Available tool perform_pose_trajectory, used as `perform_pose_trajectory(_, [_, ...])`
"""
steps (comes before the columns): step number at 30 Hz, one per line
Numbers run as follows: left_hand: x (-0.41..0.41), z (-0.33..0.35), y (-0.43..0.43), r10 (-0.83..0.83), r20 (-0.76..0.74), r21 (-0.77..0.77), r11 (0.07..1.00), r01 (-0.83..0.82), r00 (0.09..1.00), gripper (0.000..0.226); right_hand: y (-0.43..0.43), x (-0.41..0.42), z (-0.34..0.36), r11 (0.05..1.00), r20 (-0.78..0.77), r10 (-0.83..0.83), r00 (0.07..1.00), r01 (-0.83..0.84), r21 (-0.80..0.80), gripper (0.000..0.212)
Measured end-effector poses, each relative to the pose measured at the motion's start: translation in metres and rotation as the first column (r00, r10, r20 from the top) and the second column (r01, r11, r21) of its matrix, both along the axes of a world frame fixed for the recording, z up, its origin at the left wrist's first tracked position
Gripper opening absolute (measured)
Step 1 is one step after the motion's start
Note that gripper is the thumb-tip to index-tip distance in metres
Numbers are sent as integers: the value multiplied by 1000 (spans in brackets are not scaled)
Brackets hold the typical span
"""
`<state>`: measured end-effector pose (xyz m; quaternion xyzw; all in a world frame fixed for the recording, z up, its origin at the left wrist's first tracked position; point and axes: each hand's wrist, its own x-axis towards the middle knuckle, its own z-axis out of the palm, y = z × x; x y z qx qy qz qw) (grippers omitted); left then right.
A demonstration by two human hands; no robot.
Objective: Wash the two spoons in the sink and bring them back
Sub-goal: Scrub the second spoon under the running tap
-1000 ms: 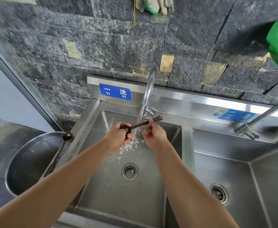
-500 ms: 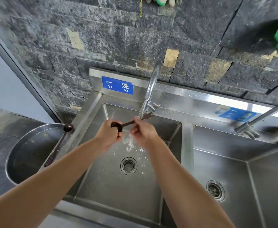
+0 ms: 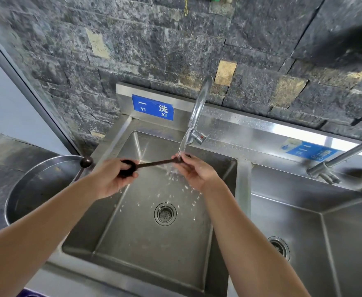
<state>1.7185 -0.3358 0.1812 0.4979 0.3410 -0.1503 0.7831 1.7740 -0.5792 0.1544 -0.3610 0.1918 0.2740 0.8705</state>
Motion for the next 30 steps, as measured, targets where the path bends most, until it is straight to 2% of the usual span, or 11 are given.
perform_pose_trajectory(3, [9,-6,-14,28,9,-82,996,-27,1000,20,-16,0,-5,999,-55,-29,998,27,-43,16])
perform_pose_trajectory(6, [20,-6,-44,-56,12,-191,980,57,998,27,-50,2,-10,984,-106,-109,988,93,-150,29])
perform_pose_trajectory(11, [40,-8,-103,-8,24,-433,901,18,1000,32,-107,-6,-10,949,-73,-259,963,240,-203,9])
perform_pose_trajectory(14, [45,-13,-129,36,13,-538,843,-23,999,31,-132,-21,-10,928,-71,-317,946,294,-230,7])
perform_pose_trajectory(16, [47,-19,-140,146,-37,-593,793,-140,989,31,-139,-36,-13,940,-103,-249,963,214,-264,15])
perform_pose_trajectory(18, [49,-25,-147,271,-97,-602,750,-273,958,31,-139,-52,-20,952,-156,-84,984,32,-306,27])
perform_pose_trajectory(20, [51,-29,-149,334,-107,-629,706,-324,936,34,-138,-66,-29,927,-222,126,967,-194,-320,38])
perform_pose_trajectory(23, [55,-36,-147,308,-196,-579,730,-363,931,31,-145,-71,-30,778,-279,453,847,-528,-341,46])
perform_pose_trajectory(25, [57,-40,-147,263,-219,-517,785,-340,940,27,-149,-55,-22,657,-282,542,791,-609,-445,53])
perform_pose_trajectory(28, [56,-44,-150,258,-227,-494,800,-340,939,24,-136,-1,-2,620,-188,353,916,-380,-687,53])
perform_pose_trajectory(30, [55,-46,-150,279,-252,-488,791,-370,927,20,-111,40,10,632,-64,165,984,-155,-759,34])
